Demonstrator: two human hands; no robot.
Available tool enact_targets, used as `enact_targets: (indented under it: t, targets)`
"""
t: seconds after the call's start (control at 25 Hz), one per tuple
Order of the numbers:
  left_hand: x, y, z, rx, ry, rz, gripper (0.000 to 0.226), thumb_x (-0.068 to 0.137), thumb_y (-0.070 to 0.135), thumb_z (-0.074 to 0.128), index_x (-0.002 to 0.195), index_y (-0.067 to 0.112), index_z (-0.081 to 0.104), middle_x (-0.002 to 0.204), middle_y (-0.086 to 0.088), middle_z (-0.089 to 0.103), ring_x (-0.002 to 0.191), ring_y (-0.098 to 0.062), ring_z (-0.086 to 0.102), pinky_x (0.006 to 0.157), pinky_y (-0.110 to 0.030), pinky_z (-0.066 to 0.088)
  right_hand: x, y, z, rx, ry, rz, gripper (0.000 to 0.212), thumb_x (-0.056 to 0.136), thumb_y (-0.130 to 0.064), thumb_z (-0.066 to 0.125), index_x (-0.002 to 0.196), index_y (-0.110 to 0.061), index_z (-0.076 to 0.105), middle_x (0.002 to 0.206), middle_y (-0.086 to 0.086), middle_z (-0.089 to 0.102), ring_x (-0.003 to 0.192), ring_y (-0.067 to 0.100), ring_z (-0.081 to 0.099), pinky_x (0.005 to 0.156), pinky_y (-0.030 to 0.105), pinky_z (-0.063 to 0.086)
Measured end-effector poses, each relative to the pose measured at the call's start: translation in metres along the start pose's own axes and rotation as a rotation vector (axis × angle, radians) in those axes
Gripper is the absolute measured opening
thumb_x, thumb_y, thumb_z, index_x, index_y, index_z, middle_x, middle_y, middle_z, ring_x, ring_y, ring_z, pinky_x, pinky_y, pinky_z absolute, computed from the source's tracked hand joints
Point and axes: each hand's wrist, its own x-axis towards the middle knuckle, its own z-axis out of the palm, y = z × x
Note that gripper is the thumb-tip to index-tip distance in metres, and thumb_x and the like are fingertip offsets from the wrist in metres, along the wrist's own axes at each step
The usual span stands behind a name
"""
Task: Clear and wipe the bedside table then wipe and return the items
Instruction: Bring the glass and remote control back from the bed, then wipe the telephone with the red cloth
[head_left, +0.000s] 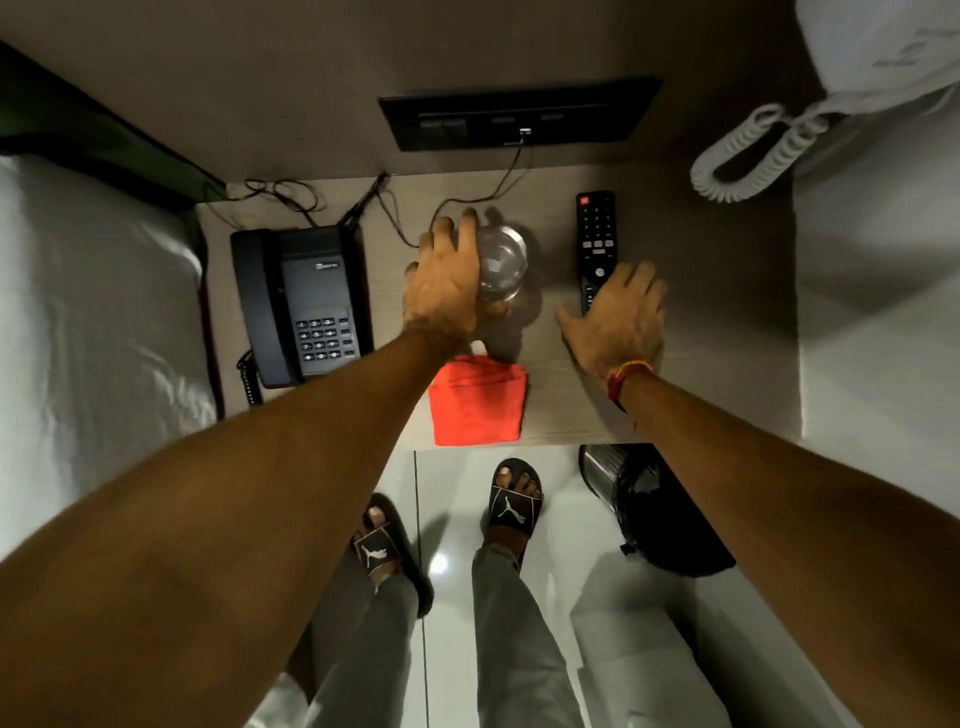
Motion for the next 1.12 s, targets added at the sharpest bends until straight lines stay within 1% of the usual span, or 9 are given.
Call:
enact_targets:
  t: [0.12, 0.2, 0.28, 0.4, 0.56, 0.64, 0.8, 0.88, 1.12]
  targets:
    - [-0.027, -0.044, -0.014, 0.104, 0.054, 0.008, 0.107, 0.074, 0.047, 0.084, 0.155, 0.012, 0.023, 0.153, -0.015, 0.038, 0.142, -0.035, 0.038, 0.116, -0.053, 0.036, -0.038, -0.023, 0.005, -0.065, 0.029, -0.380, 0.061, 0.083, -0.046, 0.065, 0.126, -0.004, 0.054, 0.128, 0.019, 0.053, 0.114, 0.037, 0.053, 0.088, 0.047, 0.050]
    - [-0.045, -0.076, -0.017, 0.139, 0.076, -0.014, 0.100, 0.083, 0.051, 0.075, 0.157, 0.011, 0.021, 0.159, -0.016, 0.032, 0.148, -0.035, 0.031, 0.123, -0.052, 0.026, -0.066, -0.041, 0.021, -0.069, -0.133, -0.586, 0.063, 0.082, -0.048, 0.066, 0.127, -0.005, 0.055, 0.125, 0.018, 0.055, 0.113, 0.037, 0.055, 0.090, 0.046, 0.051]
    - [-0.063, -0.102, -0.018, 0.145, 0.089, -0.030, 0.095, 0.090, 0.052, 0.065, 0.160, 0.009, 0.017, 0.164, -0.018, 0.025, 0.152, -0.036, 0.025, 0.126, -0.053, 0.018, -0.086, -0.053, 0.033, -0.122, -0.320, -0.594, 0.081, 0.074, -0.053, 0.075, 0.137, -0.009, 0.048, 0.134, 0.018, 0.052, 0.121, 0.038, 0.053, 0.097, 0.046, 0.050]
    - [-0.096, -0.141, -0.021, 0.107, 0.100, -0.061, 0.091, 0.092, 0.049, 0.061, 0.160, 0.009, 0.017, 0.165, -0.018, 0.023, 0.153, -0.036, 0.024, 0.127, -0.054, 0.014, -0.096, -0.071, 0.037, -0.226, -0.394, -0.478, 0.098, 0.070, -0.045, 0.084, 0.148, -0.010, 0.035, 0.147, 0.019, 0.042, 0.133, 0.040, 0.043, 0.106, 0.048, 0.044]
    - [-0.138, -0.192, -0.016, 0.059, 0.095, -0.129, 0.086, 0.094, 0.048, 0.059, 0.160, 0.011, 0.017, 0.166, -0.016, 0.023, 0.153, -0.033, 0.024, 0.126, -0.050, 0.012, -0.092, -0.090, 0.029, -0.346, -0.519, -0.479, 0.069, 0.075, -0.042, 0.084, 0.129, -0.007, 0.061, 0.146, 0.016, 0.049, 0.131, 0.038, 0.048, 0.106, 0.037, 0.041]
    - [-0.152, -0.209, -0.015, 0.020, 0.103, -0.153, 0.085, 0.093, 0.046, 0.060, 0.159, 0.010, 0.019, 0.165, -0.016, 0.025, 0.153, -0.033, 0.026, 0.126, -0.051, 0.015, -0.097, -0.101, 0.025, -0.327, -0.470, -0.469, 0.060, 0.071, -0.042, 0.084, 0.118, -0.009, 0.066, 0.135, 0.018, 0.052, 0.124, 0.041, 0.051, 0.100, 0.041, 0.046]
    - [-0.160, -0.233, -0.021, -0.060, 0.101, -0.195, 0.087, 0.094, 0.044, 0.060, 0.160, 0.009, 0.016, 0.167, -0.015, 0.021, 0.155, -0.033, 0.022, 0.127, -0.052, 0.017, -0.107, -0.163, 0.005, -0.041, -0.287, -0.496, 0.047, 0.093, -0.032, 0.064, 0.132, -0.013, 0.048, 0.114, 0.022, 0.067, 0.102, 0.046, 0.066, 0.082, 0.046, 0.053]
    - [-0.159, -0.245, -0.023, -0.124, 0.105, -0.205, 0.085, 0.093, 0.041, 0.061, 0.160, 0.010, 0.018, 0.166, -0.014, 0.024, 0.154, -0.032, 0.024, 0.127, -0.050, 0.017, -0.106, -0.212, -0.008, 0.020, -0.111, -0.529, 0.041, 0.099, -0.027, 0.055, 0.136, -0.011, 0.045, 0.112, 0.023, 0.068, 0.100, 0.046, 0.066, 0.074, 0.042, 0.046]
    - [-0.154, -0.271, -0.017, -0.208, 0.041, -0.186, 0.077, 0.098, 0.036, 0.055, 0.161, 0.010, 0.018, 0.168, -0.010, 0.021, 0.156, -0.026, 0.018, 0.128, -0.046, 0.013, -0.094, -0.331, -0.001, -0.050, 0.234, -0.775, 0.042, 0.090, -0.011, 0.060, 0.132, -0.009, 0.056, 0.122, 0.018, 0.068, 0.109, 0.040, 0.066, 0.084, 0.046, 0.055]
